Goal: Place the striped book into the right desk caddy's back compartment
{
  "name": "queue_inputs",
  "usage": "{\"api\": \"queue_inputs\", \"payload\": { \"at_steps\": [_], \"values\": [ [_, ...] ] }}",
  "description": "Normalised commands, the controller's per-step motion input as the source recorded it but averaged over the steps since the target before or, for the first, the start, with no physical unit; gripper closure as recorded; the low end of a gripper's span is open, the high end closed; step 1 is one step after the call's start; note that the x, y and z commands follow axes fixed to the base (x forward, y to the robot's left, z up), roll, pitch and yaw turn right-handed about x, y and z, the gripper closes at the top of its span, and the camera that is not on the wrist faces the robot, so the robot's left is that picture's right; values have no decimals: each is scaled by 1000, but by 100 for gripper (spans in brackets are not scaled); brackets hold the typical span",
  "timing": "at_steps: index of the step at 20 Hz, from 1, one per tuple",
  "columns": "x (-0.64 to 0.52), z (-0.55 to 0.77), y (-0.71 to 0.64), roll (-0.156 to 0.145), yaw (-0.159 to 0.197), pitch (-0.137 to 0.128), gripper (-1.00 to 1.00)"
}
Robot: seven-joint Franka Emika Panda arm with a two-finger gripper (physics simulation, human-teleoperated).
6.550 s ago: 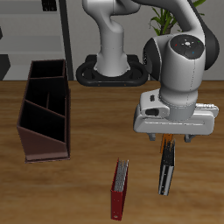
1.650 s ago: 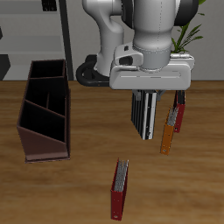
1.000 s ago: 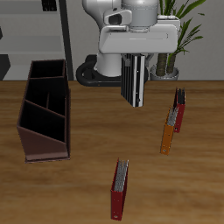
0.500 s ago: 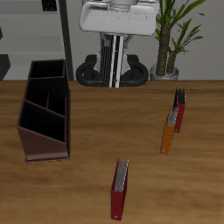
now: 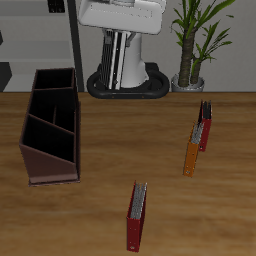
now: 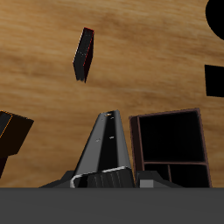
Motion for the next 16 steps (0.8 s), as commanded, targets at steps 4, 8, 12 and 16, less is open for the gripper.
{"api": "queue_inputs", "payload": {
  "at_steps": [4, 8, 12, 16],
  "values": [
    [-288, -32, -150, 14, 0, 25, 100],
    [-231, -72, -225, 24, -34, 54, 100],
    [-156, -33, -202, 6, -14, 11, 100],
    [-172, -53, -285, -9, 4, 25, 100]
  ]
}}
